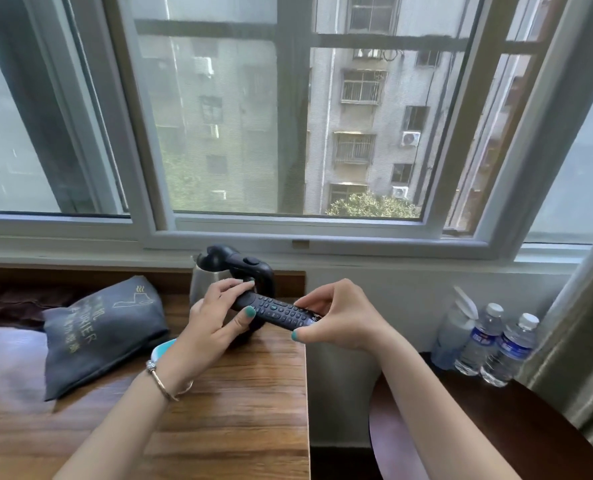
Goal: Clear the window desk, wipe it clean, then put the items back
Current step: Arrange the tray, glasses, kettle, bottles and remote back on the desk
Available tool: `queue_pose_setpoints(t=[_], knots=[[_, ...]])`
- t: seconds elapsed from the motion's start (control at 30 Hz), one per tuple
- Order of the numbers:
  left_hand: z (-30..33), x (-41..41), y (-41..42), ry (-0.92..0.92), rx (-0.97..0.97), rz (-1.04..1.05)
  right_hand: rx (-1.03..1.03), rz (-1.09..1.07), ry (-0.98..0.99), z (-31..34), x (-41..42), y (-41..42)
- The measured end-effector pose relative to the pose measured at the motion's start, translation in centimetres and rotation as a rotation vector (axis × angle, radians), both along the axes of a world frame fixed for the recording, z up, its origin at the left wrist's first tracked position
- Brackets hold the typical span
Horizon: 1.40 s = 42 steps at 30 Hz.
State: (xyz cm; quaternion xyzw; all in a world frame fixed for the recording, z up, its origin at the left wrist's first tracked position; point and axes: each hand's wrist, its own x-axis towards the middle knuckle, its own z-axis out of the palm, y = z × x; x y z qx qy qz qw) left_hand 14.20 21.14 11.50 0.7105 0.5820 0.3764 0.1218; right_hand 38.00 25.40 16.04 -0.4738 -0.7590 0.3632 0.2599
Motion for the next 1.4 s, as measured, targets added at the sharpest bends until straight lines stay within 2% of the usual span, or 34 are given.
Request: queue_pose_setpoints(t=[0.13, 0.57, 0.83, 1.1, 1.23, 1.4], knots=[[0.5, -2.7, -1.8, -0.009, -0.037, 0.007, 0.006, 0.051, -0.002, 0.2, -3.1, -0.8], [-0.3, -15.3, -9.2, -0.014, 0.057, 0.179, 0.062, 0.242, -0.066, -0.9, -16.8, -3.7], [-3.7, -21.9, -14.4, 0.020, -0.069, 0.382, 0.087, 0.374, -0.238, -4.5, -25.6, -5.8], [-6.4, -25.1, -16.6, -0.036, -0.162, 0.607, 0.200, 0.498, -0.374, -6.7, -32.3, -6.3], [-8.3, -26.1, -16.4, -0.064, -0.165, 0.658, 0.249, 0.510, -0.444, -7.6, -34.2, -5.9], [-10.5, -27.0, -15.5, -0.011, -0.217, 0.679, 0.231, 0.488, -0.517, -9.4, -35.3, -5.6]])
